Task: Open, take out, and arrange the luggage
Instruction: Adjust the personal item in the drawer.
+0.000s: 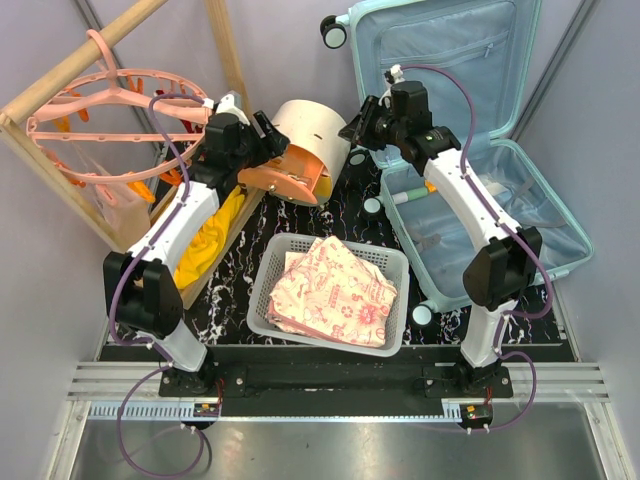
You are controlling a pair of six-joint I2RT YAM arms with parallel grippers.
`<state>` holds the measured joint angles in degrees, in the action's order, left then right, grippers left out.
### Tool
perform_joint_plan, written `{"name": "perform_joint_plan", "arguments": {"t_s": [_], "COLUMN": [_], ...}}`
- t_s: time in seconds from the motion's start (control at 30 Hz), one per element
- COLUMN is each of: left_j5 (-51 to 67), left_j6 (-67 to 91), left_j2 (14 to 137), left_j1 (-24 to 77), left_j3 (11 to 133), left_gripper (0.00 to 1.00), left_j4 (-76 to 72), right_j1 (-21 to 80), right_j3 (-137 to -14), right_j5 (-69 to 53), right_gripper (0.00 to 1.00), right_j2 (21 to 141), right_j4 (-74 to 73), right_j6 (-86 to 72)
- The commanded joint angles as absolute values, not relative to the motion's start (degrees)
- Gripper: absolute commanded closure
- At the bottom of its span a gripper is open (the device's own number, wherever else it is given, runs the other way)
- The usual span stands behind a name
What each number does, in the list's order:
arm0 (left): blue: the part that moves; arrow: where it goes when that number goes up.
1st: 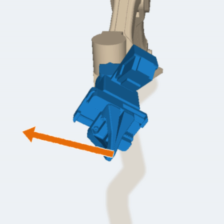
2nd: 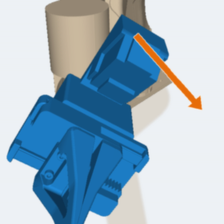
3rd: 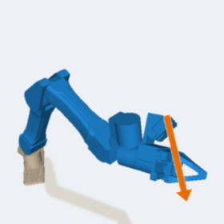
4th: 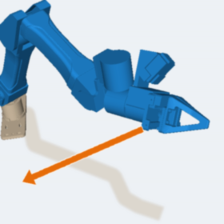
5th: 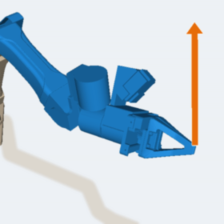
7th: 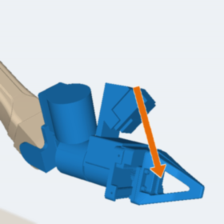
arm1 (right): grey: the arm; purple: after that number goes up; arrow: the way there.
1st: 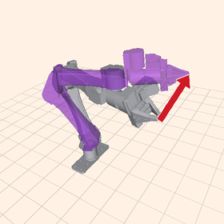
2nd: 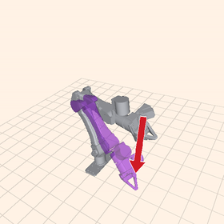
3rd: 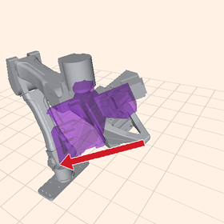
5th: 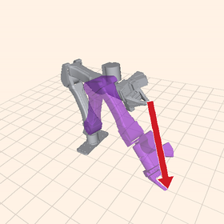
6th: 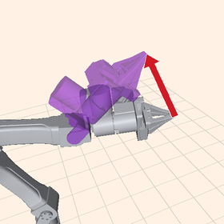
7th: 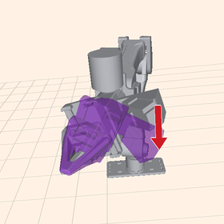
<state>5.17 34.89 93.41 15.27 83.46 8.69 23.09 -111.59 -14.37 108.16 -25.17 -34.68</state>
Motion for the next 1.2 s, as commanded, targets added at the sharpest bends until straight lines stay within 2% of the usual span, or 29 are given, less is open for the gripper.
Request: {"name": "perform_joint_plan", "arguments": {"t_s": [0.0,0.07,0.2,0.87,1.17], "left_j5": [4.5,4.0,1.3,-5.0,-8.2], "left_j6": [32.5,31.4,29.4,20.6,14.2], "left_j2": [90.5,89.9,88.9,85.3,84.6], "left_j1": [15.2,15.3,15.2,17.0,24.2], "left_j3": [84.5,84.9,85.2,86.1,86.0], "left_gripper": [0.22,0.18,0.15,0.1,0.09], "left_j4": [8.8,9.1,9.8,12.1,13.4], "right_j1": [22.5,22.3,21.8,19.3,8.5], "right_j3": [-111.4,-111.4,-111.3,-106.7,-93.8], "right_j5": [-13.3,-13.3,-13.0,-10.5,-12.4], "right_gripper": [0.65,0.65,0.65,0.64,0.62], "right_j2": [104.2,104.2,103.8,99.2,91.1], "right_j4": [-23.4,-23.3,-23.3,-23.1,-23.0], "right_j6": [-33.6,-33.5,-33.3,-31.9,-34.4]}}
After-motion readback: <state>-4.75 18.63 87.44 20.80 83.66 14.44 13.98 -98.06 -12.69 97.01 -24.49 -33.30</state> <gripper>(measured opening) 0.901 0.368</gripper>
